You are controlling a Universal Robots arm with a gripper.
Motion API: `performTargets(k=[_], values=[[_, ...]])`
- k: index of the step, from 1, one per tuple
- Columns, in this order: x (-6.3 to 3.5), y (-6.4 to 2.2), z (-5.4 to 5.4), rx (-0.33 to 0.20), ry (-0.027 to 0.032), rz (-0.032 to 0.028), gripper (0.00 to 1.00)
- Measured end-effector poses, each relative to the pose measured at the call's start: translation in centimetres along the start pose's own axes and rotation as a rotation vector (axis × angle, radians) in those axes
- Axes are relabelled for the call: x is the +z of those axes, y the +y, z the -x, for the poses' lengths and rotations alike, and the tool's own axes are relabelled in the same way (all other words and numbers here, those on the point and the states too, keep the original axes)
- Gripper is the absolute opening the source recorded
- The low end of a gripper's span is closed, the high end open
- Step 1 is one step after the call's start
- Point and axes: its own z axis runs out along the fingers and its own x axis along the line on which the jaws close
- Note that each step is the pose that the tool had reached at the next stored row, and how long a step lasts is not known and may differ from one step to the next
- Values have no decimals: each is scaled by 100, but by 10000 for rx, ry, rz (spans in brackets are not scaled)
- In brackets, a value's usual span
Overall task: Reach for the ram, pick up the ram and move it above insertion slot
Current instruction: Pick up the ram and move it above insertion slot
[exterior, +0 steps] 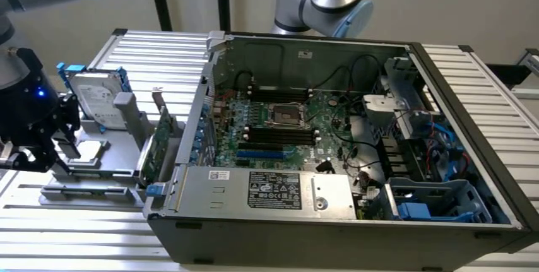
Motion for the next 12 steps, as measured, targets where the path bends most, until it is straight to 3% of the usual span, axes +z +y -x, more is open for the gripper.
performTargets(k=[12], values=[[219,-13,-38,-161,5,0,36]])
